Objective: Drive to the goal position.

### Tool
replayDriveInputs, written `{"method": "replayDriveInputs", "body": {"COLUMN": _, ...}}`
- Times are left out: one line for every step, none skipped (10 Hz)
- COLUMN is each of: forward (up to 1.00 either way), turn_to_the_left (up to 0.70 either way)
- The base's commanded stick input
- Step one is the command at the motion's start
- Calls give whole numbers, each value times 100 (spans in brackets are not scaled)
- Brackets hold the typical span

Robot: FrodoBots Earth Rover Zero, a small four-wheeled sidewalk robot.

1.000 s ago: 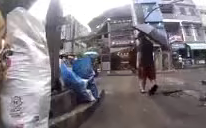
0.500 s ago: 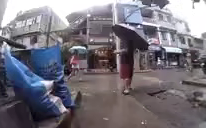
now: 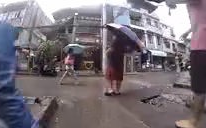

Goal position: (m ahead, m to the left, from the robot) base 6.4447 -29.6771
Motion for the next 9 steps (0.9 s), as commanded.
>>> {"method": "replayDriveInputs", "body": {"forward": 99, "turn_to_the_left": 0}}
{"method": "replayDriveInputs", "body": {"forward": 99, "turn_to_the_left": 0}}
{"method": "replayDriveInputs", "body": {"forward": 99, "turn_to_the_left": 0}}
{"method": "replayDriveInputs", "body": {"forward": 81, "turn_to_the_left": 0}}
{"method": "replayDriveInputs", "body": {"forward": 0, "turn_to_the_left": 0}}
{"method": "replayDriveInputs", "body": {"forward": 0, "turn_to_the_left": 0}}
{"method": "replayDriveInputs", "body": {"forward": 0, "turn_to_the_left": 0}}
{"method": "replayDriveInputs", "body": {"forward": 0, "turn_to_the_left": 0}}
{"method": "replayDriveInputs", "body": {"forward": 0, "turn_to_the_left": 0}}
